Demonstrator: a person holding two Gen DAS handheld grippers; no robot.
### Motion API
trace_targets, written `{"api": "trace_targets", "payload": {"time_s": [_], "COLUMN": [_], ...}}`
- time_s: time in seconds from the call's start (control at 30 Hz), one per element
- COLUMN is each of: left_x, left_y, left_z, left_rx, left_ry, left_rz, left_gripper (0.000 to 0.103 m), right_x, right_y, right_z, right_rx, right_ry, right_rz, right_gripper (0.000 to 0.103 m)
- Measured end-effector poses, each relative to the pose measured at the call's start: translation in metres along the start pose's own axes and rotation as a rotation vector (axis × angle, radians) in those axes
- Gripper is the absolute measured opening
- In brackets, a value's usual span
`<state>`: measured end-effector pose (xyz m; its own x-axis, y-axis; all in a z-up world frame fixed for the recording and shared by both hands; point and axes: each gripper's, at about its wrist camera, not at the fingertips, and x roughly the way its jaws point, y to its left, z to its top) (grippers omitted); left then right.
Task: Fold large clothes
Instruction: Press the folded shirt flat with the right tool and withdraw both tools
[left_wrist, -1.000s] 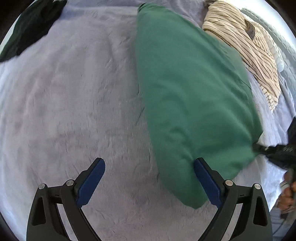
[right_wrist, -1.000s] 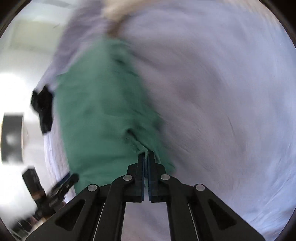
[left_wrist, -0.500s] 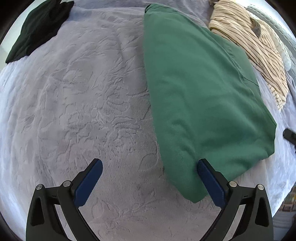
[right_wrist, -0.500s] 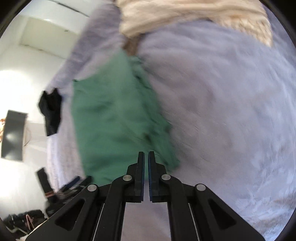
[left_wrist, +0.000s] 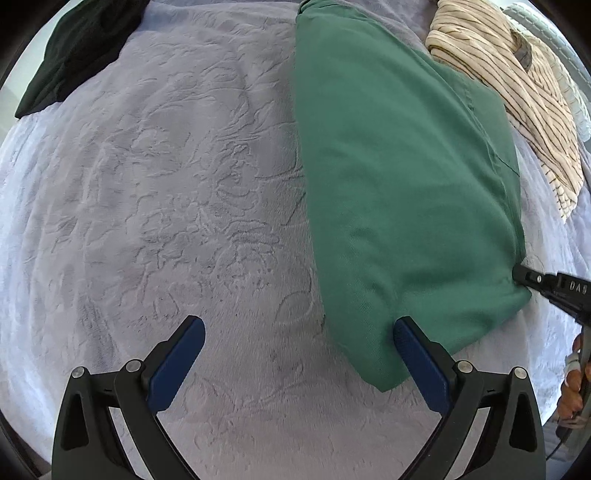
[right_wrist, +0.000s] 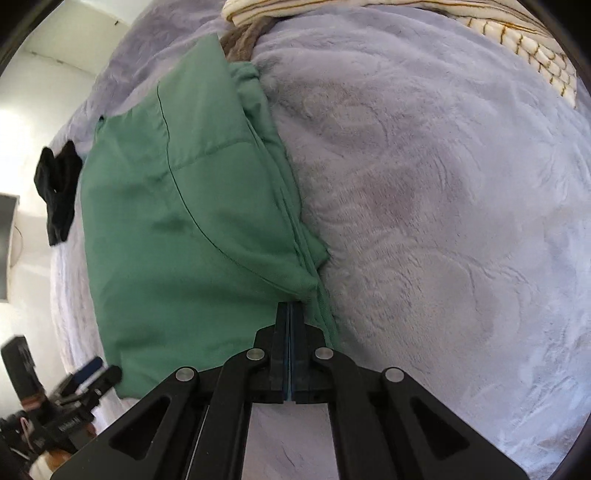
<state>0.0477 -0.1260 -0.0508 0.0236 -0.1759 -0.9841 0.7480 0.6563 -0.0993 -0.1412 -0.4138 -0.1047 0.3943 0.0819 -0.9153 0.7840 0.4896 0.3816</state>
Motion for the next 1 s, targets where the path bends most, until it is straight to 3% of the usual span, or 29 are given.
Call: {"api": "trace_targets", "payload": {"time_s": [0.13, 0.23, 0.33, 0.47, 0.9, 0.93, 1.0], "left_x": [-0.011, -0.025, -0.027, -0.025, -0.05, -0.052, -0.05], "left_y": [0.003, 0.018, 0.027, 0.035, -0.007, -0.01, -0.011], "left_z": [0.002, -0.006, -0.018, -0.029, -0.019, -0.02, -0.017], "left_rx": [-0.002, -0.045, -0.045, -0.071, -0.024, -0.022, -0.026], "left_ry": [-0.017, -0.038, -0.019, 0.025, -0.006, -0.005, -0.01], "left_rz": [0.028, -0.039, -0.008, 0.008, -0.028, -0.029, -0.03], "left_gripper": [0.103, 0.103, 0.103, 0.103, 0.103, 0.103, 0.103], "right_x": [-0.001, -0.012, -0.026, -0.033, -0.059, -0.06, -0.063], "right_y": [-0.021, -0.04, -0.039, -0.039, -0.003, -0.002, 0.002], "right_z": [-0.011, -0.024, -0.038, -0.047, -0.043, -0.042, -0.041], "right_rx": [0.075, 0.161, 0.156, 0.167, 0.117, 0.114, 0.106], "right_ry": [0.026, 0.047, 0.036, 0.048, 0.052, 0.053, 0.057], "right_rz": [-0.087, 0.036, 0.096, 0.135, 0.197, 0.199, 0.197], "right_gripper": [0.002, 0.003, 0.004, 0.004, 0.004, 0.006, 0.027]}}
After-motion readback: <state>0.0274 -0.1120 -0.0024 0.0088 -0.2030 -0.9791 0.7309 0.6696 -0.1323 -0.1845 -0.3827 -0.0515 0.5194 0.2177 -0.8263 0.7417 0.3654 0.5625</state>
